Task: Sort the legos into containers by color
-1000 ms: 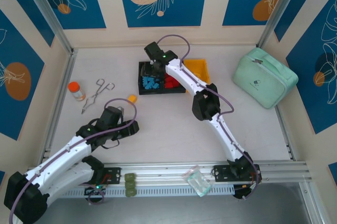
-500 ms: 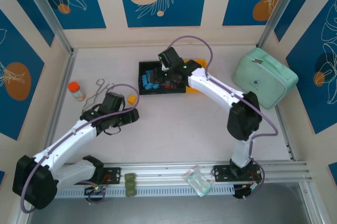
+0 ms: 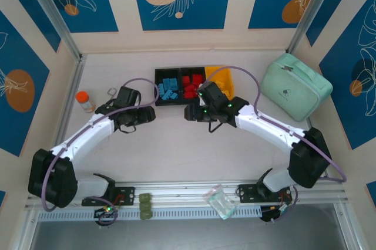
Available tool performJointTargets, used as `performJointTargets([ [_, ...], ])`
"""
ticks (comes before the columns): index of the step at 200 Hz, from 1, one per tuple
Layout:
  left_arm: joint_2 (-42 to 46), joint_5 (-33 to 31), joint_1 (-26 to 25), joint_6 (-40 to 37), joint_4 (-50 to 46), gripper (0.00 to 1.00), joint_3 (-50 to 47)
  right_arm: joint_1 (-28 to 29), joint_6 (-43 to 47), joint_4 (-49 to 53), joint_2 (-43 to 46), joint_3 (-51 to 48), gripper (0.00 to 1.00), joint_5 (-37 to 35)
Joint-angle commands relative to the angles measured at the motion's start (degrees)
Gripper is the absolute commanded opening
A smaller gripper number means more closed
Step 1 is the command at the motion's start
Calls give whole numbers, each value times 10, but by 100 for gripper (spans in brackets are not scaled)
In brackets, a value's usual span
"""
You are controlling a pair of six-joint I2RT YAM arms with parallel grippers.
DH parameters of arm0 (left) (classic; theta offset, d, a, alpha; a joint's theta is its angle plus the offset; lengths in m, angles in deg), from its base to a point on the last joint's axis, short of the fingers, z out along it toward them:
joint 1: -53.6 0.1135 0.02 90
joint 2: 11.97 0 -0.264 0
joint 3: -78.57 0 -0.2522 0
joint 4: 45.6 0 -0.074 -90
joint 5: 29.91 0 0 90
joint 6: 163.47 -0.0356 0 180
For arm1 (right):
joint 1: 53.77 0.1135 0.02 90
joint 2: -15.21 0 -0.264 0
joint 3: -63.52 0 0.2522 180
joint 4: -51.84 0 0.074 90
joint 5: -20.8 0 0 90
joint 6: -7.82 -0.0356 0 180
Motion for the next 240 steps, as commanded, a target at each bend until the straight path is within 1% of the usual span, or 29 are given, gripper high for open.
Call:
performJointTargets([
  [1,-25,15,17,-37,-3,69,31,10,-12,-19,36,-36,56,-1],
  [58,-104,1,41,-97,-42,67,93,28,-45,-37,116,-141,59,-6],
  [112,-209,-17,47,-115,-62,67,148,28,-74,-37,166,-206,59,-14],
  [188,-285,-42,47,-131,-58,69,183,14,-90,-44,190,-243,59,-9],
  [218,-310,-53,46,-136,-53,69,192,6,-93,-44,194,-250,59,-5],
  [240,-323,-55,47,-136,-51,67,197,4,-96,-43,196,-253,59,-4],
])
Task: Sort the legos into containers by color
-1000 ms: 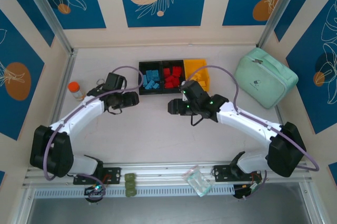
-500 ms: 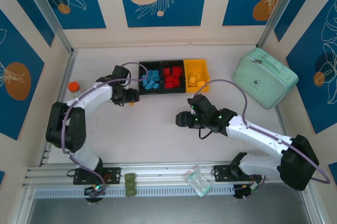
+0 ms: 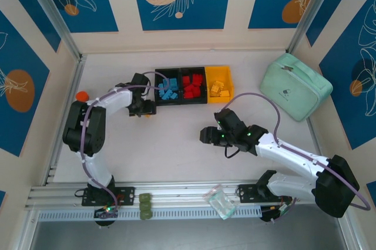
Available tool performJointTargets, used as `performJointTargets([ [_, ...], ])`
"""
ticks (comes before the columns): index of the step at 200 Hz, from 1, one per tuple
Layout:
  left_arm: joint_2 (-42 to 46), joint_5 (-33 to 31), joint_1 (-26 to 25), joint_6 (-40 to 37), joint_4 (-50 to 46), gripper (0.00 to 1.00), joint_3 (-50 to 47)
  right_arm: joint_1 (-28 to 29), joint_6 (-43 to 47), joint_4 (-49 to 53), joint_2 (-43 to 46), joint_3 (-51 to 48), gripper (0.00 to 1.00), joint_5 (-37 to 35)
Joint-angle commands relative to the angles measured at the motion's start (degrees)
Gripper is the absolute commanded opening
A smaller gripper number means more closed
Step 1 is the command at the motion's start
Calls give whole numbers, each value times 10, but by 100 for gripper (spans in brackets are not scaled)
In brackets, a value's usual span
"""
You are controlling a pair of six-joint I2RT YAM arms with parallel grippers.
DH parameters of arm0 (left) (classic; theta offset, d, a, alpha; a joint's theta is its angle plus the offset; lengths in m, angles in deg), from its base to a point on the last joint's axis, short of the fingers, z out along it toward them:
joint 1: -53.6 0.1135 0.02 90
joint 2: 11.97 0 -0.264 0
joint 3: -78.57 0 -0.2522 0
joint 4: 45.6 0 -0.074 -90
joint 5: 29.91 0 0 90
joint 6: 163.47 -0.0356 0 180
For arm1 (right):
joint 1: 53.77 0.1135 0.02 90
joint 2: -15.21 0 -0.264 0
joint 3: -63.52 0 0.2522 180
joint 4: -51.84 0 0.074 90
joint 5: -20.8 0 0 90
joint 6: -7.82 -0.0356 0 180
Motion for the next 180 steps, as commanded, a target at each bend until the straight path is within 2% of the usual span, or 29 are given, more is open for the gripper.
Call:
performJointTargets([
  [1,-15,-12,6,-12,-8,66,18,-4,-11,-2,12,-11,59,2],
  [38,-18,-16,5,-16,-7,56,14,-6,-16,-8,11,-17,59,5],
  [65,-16,-21,5,-18,-8,52,11,-7,-17,-14,2,-17,58,11],
  [75,-16,-18,5,-19,-7,44,10,-7,-18,-16,-1,-17,58,10],
  [91,-15,-16,5,-18,-8,42,10,-7,-20,-16,-4,-17,58,10],
  [118,-8,-12,5,-16,-15,32,3,-7,-23,-16,-2,-17,58,9],
  [180,56,8,-6,-5,-25,26,-30,-11,-17,0,17,-11,58,2],
])
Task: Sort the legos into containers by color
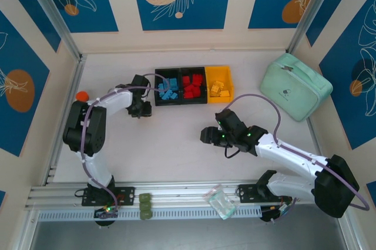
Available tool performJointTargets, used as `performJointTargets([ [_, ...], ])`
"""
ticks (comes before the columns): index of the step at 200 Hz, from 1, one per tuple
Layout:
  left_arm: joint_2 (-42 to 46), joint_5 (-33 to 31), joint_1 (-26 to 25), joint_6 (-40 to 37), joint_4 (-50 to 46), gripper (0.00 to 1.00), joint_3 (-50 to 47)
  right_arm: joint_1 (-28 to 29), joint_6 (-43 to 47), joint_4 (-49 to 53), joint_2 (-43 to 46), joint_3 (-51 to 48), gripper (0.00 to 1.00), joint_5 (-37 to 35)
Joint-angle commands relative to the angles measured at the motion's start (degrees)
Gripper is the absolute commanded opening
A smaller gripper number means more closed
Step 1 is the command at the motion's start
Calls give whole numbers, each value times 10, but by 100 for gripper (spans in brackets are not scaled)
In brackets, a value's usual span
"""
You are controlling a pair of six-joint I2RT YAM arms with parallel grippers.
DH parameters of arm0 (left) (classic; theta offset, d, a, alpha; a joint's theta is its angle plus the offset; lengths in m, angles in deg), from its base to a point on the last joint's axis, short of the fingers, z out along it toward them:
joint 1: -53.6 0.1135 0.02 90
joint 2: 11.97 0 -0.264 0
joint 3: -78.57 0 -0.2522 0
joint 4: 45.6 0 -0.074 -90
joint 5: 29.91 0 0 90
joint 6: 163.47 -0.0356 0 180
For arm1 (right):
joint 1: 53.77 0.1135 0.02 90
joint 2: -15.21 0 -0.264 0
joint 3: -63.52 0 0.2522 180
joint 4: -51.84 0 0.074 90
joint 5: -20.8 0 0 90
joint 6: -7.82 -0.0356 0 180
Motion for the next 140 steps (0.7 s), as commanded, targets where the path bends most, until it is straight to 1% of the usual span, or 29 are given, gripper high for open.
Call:
performJointTargets([
  [1,43,18,-5,7,-21,26,-12,-5,-2,15,19,1,58,0],
  [42,101,49,-25,21,-33,26,-23,-16,-2,42,52,1,58,-10],
  [60,117,66,-48,33,-31,26,-20,-24,-5,56,72,-1,58,-17],
  [76,122,76,-79,47,-25,26,-10,-32,-7,67,93,-6,58,-21],
  [104,100,83,-141,74,-8,26,32,-58,-10,105,131,-11,58,-33],
  [140,28,89,-205,91,-1,26,131,-102,-24,153,194,-26,59,-41],
])
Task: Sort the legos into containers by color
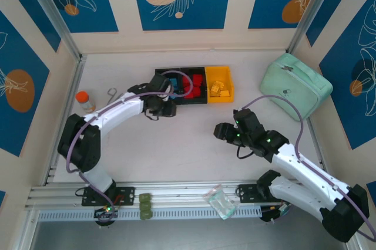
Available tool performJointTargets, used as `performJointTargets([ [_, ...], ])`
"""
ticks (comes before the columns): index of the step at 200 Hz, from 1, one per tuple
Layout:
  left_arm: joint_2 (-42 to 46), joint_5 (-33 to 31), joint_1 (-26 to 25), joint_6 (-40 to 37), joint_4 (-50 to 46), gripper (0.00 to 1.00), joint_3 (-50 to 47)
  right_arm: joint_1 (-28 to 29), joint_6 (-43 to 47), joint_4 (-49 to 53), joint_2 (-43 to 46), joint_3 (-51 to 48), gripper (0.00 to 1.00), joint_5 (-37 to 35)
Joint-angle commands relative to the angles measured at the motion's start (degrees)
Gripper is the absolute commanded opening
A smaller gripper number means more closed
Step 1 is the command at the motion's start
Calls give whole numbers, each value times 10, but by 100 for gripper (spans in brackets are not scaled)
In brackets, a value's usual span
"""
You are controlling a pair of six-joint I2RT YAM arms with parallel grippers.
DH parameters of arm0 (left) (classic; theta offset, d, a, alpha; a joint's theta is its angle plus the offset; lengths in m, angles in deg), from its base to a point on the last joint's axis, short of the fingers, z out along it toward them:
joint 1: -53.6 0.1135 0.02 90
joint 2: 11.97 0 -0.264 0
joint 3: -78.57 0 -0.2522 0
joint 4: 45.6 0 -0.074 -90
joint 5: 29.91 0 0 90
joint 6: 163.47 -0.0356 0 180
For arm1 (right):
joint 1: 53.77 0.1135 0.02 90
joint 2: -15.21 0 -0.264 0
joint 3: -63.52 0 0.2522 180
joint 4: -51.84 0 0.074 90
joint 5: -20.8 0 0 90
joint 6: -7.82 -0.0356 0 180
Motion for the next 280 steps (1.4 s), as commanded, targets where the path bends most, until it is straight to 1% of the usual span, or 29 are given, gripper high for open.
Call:
performJointTargets([
  [1,-45,17,-31,22,10,26,68,-26,-17,55,42,-19,58,-12],
  [33,-126,18,-63,22,-9,26,185,-55,-26,80,97,-42,58,-1],
  [66,-210,9,-76,19,-35,26,311,-67,-33,100,131,-53,58,7],
  [160,-457,-4,-79,-12,-140,28,697,-82,-37,100,140,-70,58,25],
  [174,-477,-2,-78,-13,-131,29,721,-84,-39,101,141,-71,58,26],
  [242,-519,36,-70,1,1,33,735,-86,-43,114,141,-63,58,26],
  [280,-539,34,-71,4,27,35,748,-87,-46,118,141,-63,58,26],
])
